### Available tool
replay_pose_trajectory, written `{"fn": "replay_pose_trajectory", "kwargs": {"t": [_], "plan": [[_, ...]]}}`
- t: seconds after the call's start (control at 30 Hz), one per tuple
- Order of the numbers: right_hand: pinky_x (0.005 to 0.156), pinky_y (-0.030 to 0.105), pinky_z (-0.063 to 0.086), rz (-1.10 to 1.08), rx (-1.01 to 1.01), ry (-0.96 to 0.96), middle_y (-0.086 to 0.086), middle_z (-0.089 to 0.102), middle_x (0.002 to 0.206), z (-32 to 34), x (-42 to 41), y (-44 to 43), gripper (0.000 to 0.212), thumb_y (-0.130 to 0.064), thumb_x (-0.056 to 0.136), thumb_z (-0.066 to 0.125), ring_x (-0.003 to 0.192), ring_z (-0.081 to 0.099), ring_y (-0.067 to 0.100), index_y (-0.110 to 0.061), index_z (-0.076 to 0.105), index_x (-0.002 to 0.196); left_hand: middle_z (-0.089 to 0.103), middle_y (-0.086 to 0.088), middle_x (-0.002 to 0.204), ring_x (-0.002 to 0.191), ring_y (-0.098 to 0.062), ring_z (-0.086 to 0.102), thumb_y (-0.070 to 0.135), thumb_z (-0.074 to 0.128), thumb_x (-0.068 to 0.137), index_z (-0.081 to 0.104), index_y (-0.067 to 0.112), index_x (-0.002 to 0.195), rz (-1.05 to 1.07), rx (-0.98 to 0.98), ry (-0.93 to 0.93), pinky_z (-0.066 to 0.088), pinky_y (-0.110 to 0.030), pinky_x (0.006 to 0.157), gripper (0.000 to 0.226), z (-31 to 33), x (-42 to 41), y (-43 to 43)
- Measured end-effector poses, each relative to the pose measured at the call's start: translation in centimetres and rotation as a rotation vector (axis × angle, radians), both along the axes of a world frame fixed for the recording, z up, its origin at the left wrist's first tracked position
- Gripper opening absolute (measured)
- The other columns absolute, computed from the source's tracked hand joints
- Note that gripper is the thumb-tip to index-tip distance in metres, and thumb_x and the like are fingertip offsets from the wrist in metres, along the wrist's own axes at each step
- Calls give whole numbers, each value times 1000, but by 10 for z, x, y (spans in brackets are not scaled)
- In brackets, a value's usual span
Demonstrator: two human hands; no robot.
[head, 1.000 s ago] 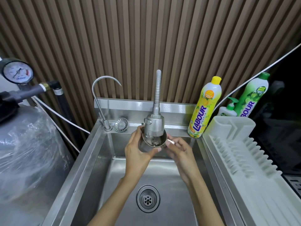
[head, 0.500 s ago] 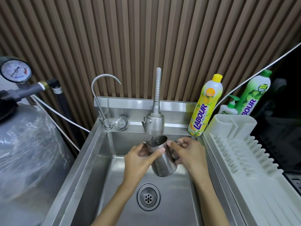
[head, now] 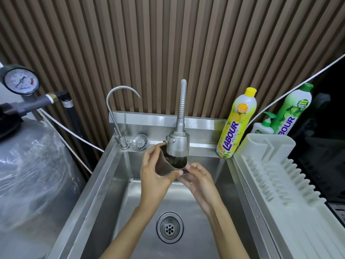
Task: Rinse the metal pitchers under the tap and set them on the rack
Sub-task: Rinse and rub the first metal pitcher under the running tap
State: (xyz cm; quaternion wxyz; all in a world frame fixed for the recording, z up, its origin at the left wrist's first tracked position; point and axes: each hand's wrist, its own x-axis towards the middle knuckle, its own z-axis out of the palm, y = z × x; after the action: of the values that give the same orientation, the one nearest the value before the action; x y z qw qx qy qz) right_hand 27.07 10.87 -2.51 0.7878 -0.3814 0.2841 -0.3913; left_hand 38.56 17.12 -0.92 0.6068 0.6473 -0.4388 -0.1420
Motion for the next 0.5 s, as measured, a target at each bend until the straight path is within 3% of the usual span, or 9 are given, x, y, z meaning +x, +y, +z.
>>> {"fn": "replay_pose_trajectory", "kwargs": {"t": [0.1, 0.17, 0.23, 0.33, 0.4, 0.43, 0.5], "plan": [[75, 39, 59, -5, -46, 205, 15, 64, 73, 5, -4, 6, 16, -14, 87, 59, 75, 65, 27, -4, 53, 77, 52, 6, 106, 97, -5, 53, 25, 91, 50, 59, 14, 121, 122, 59, -13, 29, 8, 80, 78, -2, -4, 5], [66, 38, 60, -59, -106, 347, 14, 63, 70, 14, -8, 9, 17, -16, 87, 62, 71, 66, 23, -2, 56, 80, 56, 3, 90, 82, -9, 56, 49, 86, 47, 65, 19, 105, 141, 92, -16, 34, 4, 71, 68, -4, -5, 8], [60, 38, 60, -151, -167, 523, 11, 62, 67, 25, -12, 11, 20, -17, 84, 67, 66, 66, 20, -5, 56, 71, 57, 2, 81, 77, -7, 59, 64, 78, 46, 65, 28, 89, 133, 133, 7, 37, 0, 67, 57, -8, -7, 9], [65, 44, 59, -300, -403, 857, 8, 65, 67, 43, -15, 14, 29, -27, 78, 71, 69, 67, 26, -15, 53, 59, 64, 4, 80, 75, 1, 63, 63, 79, 46, 63, 43, 79, 62, 153, 124, 42, -3, 71, 42, -16, -11, 8], [73, 40, 53, -371, -576, 1054, 5, 67, 70, 50, -15, 17, 31, -29, 78, 69, 76, 64, 28, -21, 48, 59, 71, 4, 87, 82, 0, 66, 61, 78, 46, 69, 37, 87, -50, 157, 223, 48, -13, 76, 48, -20, -12, 5], [75, 37, 51, -398, -623, 1074, 3, 68, 74, 51, -15, 19, 29, -26, 80, 68, 78, 63, 26, -21, 47, 61, 73, 4, 90, 86, -3, 68, 52, 81, 50, 70, 31, 92, -110, 153, 272, 49, -14, 75, 49, -22, -12, 2], [77, 29, 51, -428, -622, 909, -2, 71, 90, 47, -13, 19, 22, -15, 82, 66, 82, 65, 17, -20, 49, 68, 74, 6, 94, 90, -5, 68, 21, 86, 59, 67, 22, 100, -193, 107, 364, 47, -9, 74, 45, -22, -10, -4]]}}
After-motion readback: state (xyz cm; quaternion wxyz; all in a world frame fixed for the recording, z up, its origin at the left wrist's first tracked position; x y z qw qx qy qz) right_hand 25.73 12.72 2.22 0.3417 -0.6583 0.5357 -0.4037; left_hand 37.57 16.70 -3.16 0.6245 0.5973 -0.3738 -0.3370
